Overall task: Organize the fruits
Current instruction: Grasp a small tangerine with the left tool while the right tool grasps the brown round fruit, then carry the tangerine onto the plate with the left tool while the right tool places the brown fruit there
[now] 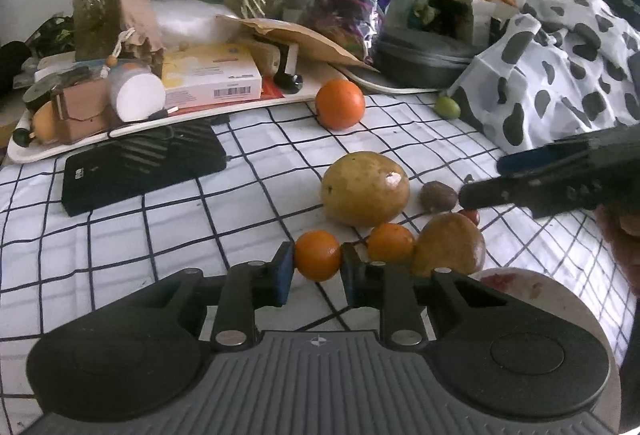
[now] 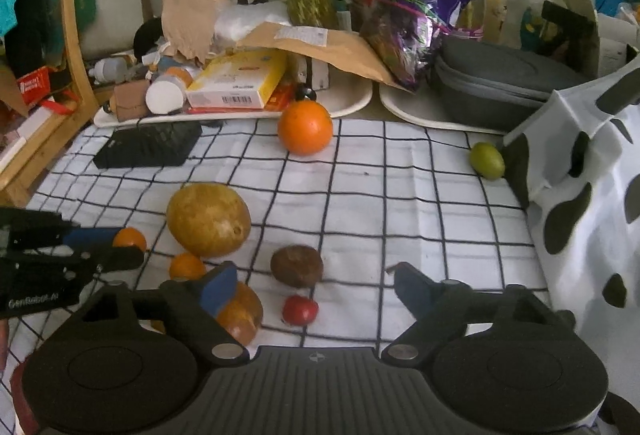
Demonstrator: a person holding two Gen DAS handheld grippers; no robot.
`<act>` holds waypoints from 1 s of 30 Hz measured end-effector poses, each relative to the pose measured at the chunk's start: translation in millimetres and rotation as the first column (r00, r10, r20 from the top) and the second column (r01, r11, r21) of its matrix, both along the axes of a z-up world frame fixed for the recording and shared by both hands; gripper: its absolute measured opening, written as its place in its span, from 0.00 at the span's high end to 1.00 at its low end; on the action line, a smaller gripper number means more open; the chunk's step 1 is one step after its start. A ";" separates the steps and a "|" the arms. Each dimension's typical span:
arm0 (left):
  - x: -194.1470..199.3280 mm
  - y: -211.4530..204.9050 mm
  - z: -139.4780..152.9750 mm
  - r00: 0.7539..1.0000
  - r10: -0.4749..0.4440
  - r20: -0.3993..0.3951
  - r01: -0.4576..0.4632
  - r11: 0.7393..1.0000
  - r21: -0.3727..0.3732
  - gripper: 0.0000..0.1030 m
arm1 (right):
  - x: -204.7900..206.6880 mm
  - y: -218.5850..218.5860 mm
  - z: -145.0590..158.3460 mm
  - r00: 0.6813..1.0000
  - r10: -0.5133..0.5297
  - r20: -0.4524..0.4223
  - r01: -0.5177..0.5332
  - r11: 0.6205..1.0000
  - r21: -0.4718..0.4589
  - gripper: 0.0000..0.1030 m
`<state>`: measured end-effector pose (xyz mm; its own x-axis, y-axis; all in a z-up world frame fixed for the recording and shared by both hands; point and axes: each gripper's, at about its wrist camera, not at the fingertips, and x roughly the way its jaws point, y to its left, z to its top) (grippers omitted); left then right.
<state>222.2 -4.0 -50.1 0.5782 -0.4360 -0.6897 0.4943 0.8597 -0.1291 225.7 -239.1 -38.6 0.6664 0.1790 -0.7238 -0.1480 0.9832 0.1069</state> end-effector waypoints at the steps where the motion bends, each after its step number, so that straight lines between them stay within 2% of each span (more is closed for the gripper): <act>1: -0.9 0.3 0.0 1.000 0.000 0.002 0.000 1.000 0.000 0.76 | 3.5 0.6 -1.0 1.000 0.004 -0.006 -0.004 1.000 0.006 0.28; 6: -2.7 1.3 -0.8 1.000 -0.006 0.005 0.006 1.000 0.001 0.76 | 18.5 6.7 -9.5 0.999 0.027 -0.047 -0.026 0.999 0.033 0.45; 10: -4.3 5.2 0.8 1.000 -0.005 0.016 0.005 1.000 0.001 0.76 | 26.7 10.1 -16.3 0.997 0.028 -0.073 -0.024 0.998 0.055 0.53; 16: -10.2 18.0 1.2 0.999 -0.006 0.037 0.006 1.000 -0.002 0.76 | 29.4 11.1 -24.2 0.997 0.015 -0.079 -0.014 1.000 0.021 0.67; 19: -17.9 28.2 -1.7 0.999 0.005 0.043 -0.006 1.000 0.007 0.76 | 27.2 13.0 -23.6 0.997 0.023 -0.073 -0.023 1.000 0.005 0.67; 24: -31.1 44.3 -0.2 0.998 0.047 0.045 -0.045 0.998 -0.038 0.76 | 19.9 13.1 -14.5 0.999 0.025 -0.025 -0.024 0.999 0.024 0.68; 30: -42.0 43.7 11.5 0.997 0.038 0.063 -0.035 0.999 -0.033 0.76 | 8.6 14.8 0.5 0.999 0.027 0.019 -0.028 0.999 0.036 0.68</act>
<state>180.2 39.8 -38.5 0.6362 -0.4352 -0.6371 0.4707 0.8732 -0.1264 234.4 -224.3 -38.1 0.6740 0.2235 -0.7041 -0.1771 0.9742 0.1397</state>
